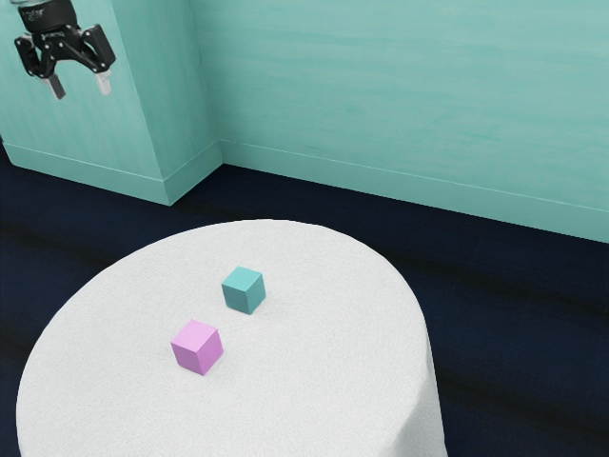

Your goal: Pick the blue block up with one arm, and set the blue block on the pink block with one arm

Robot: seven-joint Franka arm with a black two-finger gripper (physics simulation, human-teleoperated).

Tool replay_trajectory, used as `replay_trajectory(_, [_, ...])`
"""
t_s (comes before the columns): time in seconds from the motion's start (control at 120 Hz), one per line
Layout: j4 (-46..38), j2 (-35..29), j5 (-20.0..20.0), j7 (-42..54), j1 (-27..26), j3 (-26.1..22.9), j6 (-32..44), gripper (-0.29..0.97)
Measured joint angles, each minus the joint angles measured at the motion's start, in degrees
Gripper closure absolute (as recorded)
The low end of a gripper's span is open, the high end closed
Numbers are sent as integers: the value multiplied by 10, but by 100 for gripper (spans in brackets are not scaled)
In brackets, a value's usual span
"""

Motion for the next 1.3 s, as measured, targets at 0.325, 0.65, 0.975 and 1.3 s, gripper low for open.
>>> replay_trajectory(0.325, [36,-39,21,15,-8,-1,38,2])
replay_trajectory(0.65, [39,148,68,14,-49,-36,109,2])
replay_trajectory(0.975, [-241,96,19,4,-73,-55,274,2])
replay_trajectory(1.3, [-375,60,91,18,-100,-88,432,2])
